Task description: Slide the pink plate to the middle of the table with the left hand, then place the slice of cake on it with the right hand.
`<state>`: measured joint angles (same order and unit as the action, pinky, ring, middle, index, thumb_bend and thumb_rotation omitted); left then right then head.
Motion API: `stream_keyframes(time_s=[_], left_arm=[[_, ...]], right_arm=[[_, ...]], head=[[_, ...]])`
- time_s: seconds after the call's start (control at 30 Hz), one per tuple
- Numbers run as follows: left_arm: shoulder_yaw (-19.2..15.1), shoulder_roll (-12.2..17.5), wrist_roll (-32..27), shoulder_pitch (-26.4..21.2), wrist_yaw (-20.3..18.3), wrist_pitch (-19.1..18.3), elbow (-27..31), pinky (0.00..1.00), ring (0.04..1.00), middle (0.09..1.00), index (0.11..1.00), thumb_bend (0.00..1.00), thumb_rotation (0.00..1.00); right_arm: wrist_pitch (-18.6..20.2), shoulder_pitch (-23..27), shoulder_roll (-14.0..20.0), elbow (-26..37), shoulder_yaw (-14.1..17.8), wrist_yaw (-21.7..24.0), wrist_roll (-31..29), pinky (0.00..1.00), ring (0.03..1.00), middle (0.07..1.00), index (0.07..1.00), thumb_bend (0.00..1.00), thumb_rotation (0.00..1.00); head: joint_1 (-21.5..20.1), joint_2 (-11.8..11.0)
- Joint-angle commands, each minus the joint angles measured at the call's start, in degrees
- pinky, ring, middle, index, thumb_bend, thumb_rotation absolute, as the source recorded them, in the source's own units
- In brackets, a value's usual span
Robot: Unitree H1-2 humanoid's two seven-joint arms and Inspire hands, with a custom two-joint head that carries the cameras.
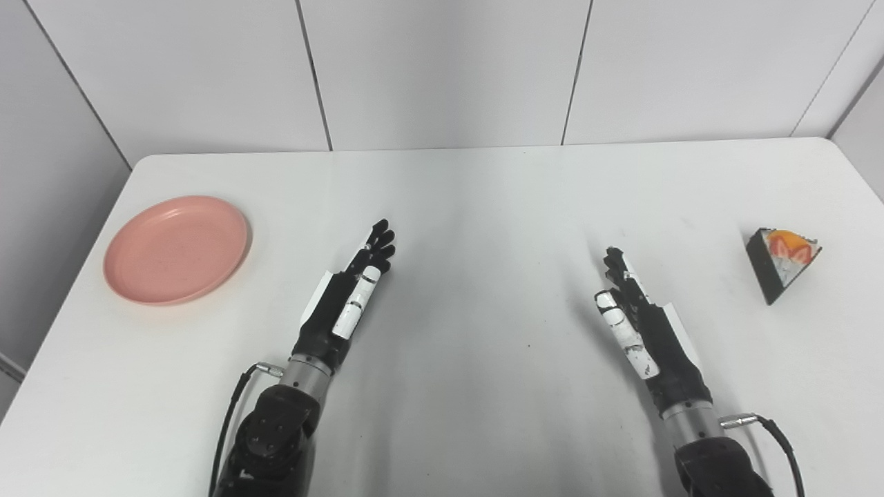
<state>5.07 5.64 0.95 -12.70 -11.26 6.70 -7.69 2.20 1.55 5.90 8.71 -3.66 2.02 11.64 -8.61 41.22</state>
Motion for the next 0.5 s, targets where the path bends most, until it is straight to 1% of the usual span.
stream_keyframes(time_s=[0.0,0.13,0.33,0.47], left_arm=[[0.50,-0.10,-0.07,2.28,-0.07,-0.45,-0.87,0.94,0.962,0.978,0.977,0.41,1.00],[0.60,-0.05,0.31,2.38,0.08,-0.79,-0.51,0.94,0.959,0.977,0.976,0.43,1.00],[0.63,-0.04,0.20,2.31,0.01,-0.32,-0.77,0.94,0.960,0.978,0.978,0.43,1.00],[0.63,-0.13,0.32,2.44,0.20,-0.84,-0.38,0.94,0.958,0.976,0.976,0.41,1.00]], right_arm=[[0.10,0.18,0.16,1.94,0.04,0.15,-0.12,0.94,0.962,0.965,0.973,0.40,1.00],[0.05,0.20,0.09,1.89,0.04,0.12,-0.18,0.94,0.961,0.965,0.973,0.39,1.00],[0.56,0.19,0.24,2.13,0.01,0.43,-0.29,0.94,0.966,0.969,0.977,0.40,1.00],[0.39,0.12,0.26,2.18,0.01,0.45,-0.41,0.94,0.967,0.970,0.977,0.40,1.00]], head=[[0.09,0.11],[0.10,0.13],[0.06,0.11],[0.03,0.18]])
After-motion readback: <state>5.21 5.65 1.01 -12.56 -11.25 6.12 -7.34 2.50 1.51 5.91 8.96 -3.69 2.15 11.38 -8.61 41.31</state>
